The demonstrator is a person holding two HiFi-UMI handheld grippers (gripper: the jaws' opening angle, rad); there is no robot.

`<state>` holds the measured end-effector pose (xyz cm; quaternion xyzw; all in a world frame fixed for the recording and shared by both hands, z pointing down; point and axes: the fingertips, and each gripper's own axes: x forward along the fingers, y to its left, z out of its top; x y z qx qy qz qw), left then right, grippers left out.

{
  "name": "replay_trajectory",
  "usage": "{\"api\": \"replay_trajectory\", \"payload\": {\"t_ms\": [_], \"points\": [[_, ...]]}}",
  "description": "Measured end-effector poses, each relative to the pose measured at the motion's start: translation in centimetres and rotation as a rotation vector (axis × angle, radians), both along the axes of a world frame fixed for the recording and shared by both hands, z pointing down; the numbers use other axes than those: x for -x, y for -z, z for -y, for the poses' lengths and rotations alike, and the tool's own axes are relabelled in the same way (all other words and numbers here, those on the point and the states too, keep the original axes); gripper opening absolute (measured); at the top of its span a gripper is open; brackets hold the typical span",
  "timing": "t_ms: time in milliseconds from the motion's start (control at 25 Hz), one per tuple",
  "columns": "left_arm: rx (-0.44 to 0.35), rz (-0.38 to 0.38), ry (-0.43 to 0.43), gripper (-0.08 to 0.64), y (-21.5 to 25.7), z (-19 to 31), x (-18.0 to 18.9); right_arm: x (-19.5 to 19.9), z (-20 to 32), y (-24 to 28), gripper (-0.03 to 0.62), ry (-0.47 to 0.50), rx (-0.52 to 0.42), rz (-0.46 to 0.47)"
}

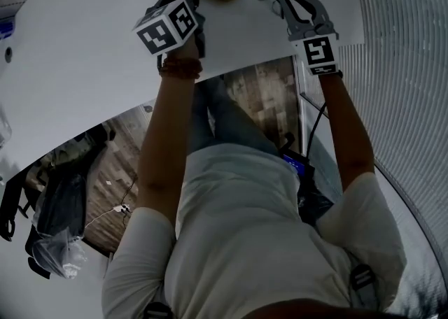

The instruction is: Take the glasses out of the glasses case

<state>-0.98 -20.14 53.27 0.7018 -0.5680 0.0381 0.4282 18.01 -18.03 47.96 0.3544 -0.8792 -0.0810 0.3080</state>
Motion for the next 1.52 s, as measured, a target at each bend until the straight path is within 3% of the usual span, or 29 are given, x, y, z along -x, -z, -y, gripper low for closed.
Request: {"api": "replay_trajectory", "payload": {"t_ms": [200, 440, 640, 800, 1040, 1520], "points": [[-0.047, 0.008, -0.011, 0.126, 4.0, 0.0, 0.5, 0.2, -0.3, 2.9, 0.031, -0.032, -0.014, 0.046], [-0.119, 0.118, -0.086, 0.121, 9.0, -2.0, 1.8, 1.0, -0.6, 7.3, 0.028, -0.053, -0.058, 0.111], [-0.191, 0.165, -0.127, 0.107, 13.8, -3.8, 2.7, 2.3, -1.5, 12.3, 0.009, -0.068, -0.085, 0.192], [-0.273, 0.195, -0.150, 0.003, 17.9, -5.1, 3.1, 3.3, -2.5, 15.9, 0.002, -0.065, -0.102, 0.244], [-0.347, 0.230, -0.168, 0.002, 22.7, -7.3, 4.0, 5.9, -4.7, 21.1, 0.002, -0.031, -0.107, 0.327], [-0.451, 0.211, -0.149, 0.002, 28.5, -11.9, 5.1, 10.2, -8.1, 26.3, 0.002, 0.016, -0.080, 0.456]]}}
